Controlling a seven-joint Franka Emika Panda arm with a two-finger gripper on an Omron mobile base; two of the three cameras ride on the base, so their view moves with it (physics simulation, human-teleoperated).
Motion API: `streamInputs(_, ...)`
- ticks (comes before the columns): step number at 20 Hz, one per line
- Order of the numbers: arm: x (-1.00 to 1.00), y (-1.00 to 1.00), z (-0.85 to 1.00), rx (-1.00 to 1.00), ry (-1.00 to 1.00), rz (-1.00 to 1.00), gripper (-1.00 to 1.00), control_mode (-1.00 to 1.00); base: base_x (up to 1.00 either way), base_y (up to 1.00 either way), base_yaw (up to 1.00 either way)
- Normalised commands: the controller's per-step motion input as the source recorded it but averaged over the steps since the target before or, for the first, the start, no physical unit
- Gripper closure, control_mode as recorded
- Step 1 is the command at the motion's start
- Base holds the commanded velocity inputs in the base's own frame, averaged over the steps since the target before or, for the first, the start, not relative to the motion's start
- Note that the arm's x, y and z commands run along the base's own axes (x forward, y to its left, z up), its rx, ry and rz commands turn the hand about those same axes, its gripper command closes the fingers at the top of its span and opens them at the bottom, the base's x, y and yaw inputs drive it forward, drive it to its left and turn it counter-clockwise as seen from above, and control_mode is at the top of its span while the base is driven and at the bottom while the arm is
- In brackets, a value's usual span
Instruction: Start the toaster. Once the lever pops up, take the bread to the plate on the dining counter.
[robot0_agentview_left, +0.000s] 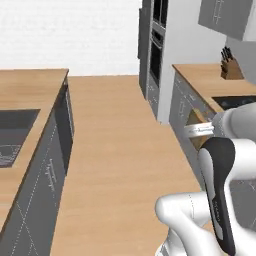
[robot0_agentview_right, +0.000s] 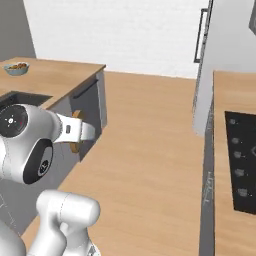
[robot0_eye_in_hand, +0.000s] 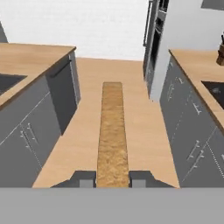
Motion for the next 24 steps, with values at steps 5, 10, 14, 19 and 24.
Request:
streamInputs(5,0.00,0.00,0.00,0.00,0.00,0.00,1.00,1.00,-0.16,0.00,1.00)
streamInputs(10,0.00,0.00,0.00,0.00,0.00,0.00,1.00,1.00,-0.15,0.00,1.00)
streamInputs(14,0.00,0.00,0.00,0.00,0.00,0.00,1.00,1.00,-0.25,0.15,1.00)
streamInputs(19,0.00,0.00,0.00,0.00,0.00,0.00,1.00,1.00,-0.57,0.82,0.81)
streamInputs(24,0.00,0.00,0.00,0.00,0.00,0.00,1.00,1.00,-0.27,1.00,0.19)
